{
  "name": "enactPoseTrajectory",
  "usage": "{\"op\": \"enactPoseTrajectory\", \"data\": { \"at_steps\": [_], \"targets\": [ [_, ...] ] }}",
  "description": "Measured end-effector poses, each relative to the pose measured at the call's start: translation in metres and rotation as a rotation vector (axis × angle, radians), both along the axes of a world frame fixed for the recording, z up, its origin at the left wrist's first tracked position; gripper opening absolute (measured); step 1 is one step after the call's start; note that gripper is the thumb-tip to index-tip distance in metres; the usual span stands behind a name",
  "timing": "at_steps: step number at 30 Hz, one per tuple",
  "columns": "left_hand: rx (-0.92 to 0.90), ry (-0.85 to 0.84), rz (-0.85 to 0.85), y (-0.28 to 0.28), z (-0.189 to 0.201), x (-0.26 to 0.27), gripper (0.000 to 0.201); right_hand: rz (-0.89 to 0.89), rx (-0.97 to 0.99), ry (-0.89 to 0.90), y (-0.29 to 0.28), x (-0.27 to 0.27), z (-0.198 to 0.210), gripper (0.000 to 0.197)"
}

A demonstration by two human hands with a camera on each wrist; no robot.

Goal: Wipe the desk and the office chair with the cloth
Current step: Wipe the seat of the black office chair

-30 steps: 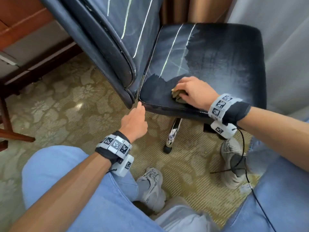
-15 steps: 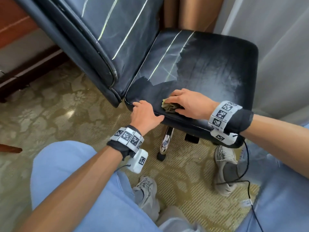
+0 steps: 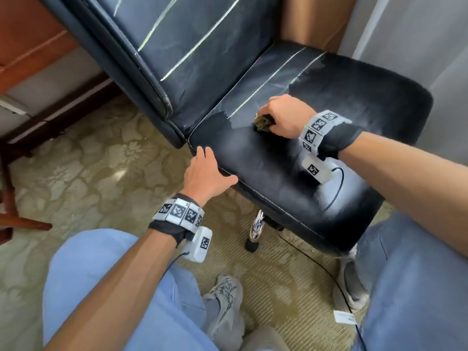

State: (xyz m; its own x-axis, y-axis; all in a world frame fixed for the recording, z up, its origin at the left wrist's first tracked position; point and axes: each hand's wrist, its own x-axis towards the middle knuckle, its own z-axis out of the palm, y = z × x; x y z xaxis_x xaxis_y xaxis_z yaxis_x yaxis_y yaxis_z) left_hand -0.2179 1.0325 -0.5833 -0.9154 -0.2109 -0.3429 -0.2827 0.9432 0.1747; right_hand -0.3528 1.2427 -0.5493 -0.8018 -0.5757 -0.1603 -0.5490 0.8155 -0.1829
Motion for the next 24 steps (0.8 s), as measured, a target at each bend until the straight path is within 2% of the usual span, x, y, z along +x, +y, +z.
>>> {"op": "enactPoseTrajectory", "data": {
  "at_steps": [1,3,4,5,9,13,17,19,22,24],
  "targets": [
    [-0.037,0.005,-0.021,0.000,0.003,-0.002,0.093,0.042,0.011,-0.003,-0.007,0.004,0.000,0.041],
    [-0.110,0.067,-0.077,0.003,0.008,-0.005,0.055,0.154,0.023,-0.018,-0.022,0.017,-0.002,0.042],
    [-0.117,0.087,-0.088,0.006,0.011,-0.006,0.042,0.207,0.020,-0.037,-0.029,0.024,-0.004,0.044],
    [-0.101,0.090,-0.092,0.011,0.013,-0.008,0.038,0.241,0.015,-0.053,-0.032,0.028,-0.006,0.047],
    [-0.060,-0.001,-0.116,0.032,0.010,-0.010,0.068,0.244,-0.026,-0.056,-0.024,0.019,-0.011,0.052],
    [-0.074,-0.009,-0.119,0.036,0.006,-0.017,0.077,0.045,-0.015,0.003,0.004,-0.014,-0.008,0.050],
    [-0.056,0.031,-0.113,0.025,0.003,-0.020,0.074,-0.285,-0.010,0.087,0.051,-0.053,-0.010,0.044],
    [-0.062,0.055,-0.120,0.021,0.002,-0.021,0.069,-0.377,-0.021,0.084,0.068,-0.064,-0.013,0.043],
    [-0.074,0.059,-0.126,0.020,0.004,-0.021,0.057,-0.351,-0.007,0.080,0.068,-0.064,-0.017,0.039],
    [-0.094,0.086,-0.161,0.024,0.007,-0.019,0.049,-0.240,0.029,0.077,0.058,-0.055,-0.017,0.042]
  ]
}}
